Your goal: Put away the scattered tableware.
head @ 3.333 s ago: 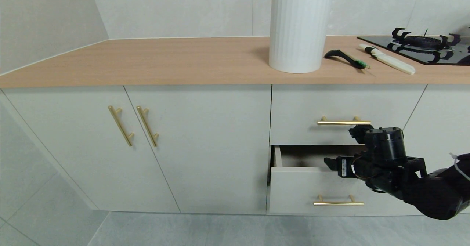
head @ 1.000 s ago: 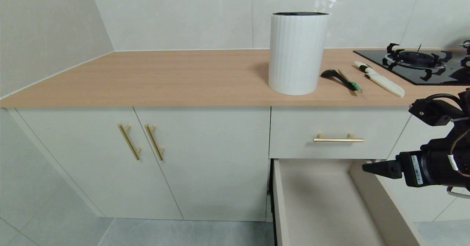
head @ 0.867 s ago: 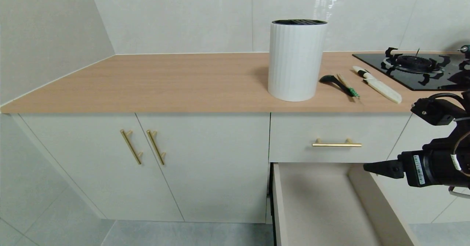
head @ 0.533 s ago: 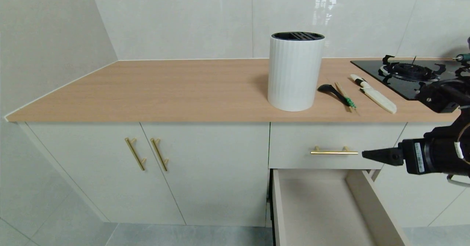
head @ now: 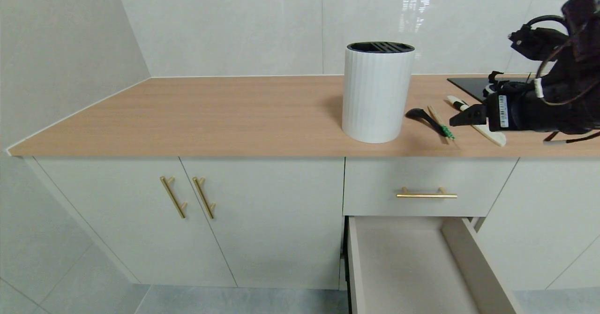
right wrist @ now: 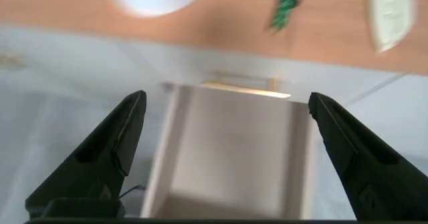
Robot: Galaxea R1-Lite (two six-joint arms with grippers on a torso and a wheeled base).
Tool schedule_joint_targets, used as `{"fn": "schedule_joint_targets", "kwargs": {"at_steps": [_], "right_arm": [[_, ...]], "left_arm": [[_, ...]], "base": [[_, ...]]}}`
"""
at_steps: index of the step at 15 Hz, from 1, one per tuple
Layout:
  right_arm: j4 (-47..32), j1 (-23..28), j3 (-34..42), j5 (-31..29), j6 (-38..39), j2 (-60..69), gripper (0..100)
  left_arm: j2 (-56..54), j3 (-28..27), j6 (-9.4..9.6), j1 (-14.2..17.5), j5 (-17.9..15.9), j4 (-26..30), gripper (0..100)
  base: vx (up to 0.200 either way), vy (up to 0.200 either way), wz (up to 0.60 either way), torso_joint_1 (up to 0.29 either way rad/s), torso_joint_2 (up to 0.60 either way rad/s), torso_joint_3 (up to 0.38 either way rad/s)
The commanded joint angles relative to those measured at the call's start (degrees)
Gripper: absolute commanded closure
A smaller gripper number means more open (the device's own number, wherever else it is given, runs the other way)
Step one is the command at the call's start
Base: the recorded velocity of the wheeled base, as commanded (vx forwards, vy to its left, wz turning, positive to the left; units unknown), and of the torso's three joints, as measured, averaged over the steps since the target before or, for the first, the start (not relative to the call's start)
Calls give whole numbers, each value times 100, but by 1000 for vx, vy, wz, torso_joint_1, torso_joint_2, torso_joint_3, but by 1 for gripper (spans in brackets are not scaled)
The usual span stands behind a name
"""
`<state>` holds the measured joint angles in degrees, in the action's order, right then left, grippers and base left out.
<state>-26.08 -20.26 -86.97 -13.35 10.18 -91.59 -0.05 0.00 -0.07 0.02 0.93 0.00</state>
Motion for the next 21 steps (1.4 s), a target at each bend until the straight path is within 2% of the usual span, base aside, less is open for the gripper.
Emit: {"fn": "schedule_joint_targets", "kwargs": {"at_steps": [1,2,8,17,18,21], "right_arm": [[-91,84,-593,-634,37,-1045,0],[-47,163,-672,-801,54,-1291,0],[463,198,-804,-854,230,-1933,0],[498,444,-1103,-801,336,-2337,0],[507,453,-1103,-801,344,-2346,100],[507,444,-1103,-792,423,-2320,100]], "left_arm": [[5,0,-1,6,4,0,0],[5,0,-1,-2,4,0,0],[5,0,-1,6,4,0,0],[5,0,-1,6,4,0,0],[5,0,-1,6,4,0,0],[5,0,-1,6,4,0,0]], "base": [[0,0,0,0,0,0],[0,0,0,0,0,0],[0,0,0,0,0,0],[0,0,0,0,0,0],[0,0,0,0,0,0],[0,0,0,0,0,0]]}}
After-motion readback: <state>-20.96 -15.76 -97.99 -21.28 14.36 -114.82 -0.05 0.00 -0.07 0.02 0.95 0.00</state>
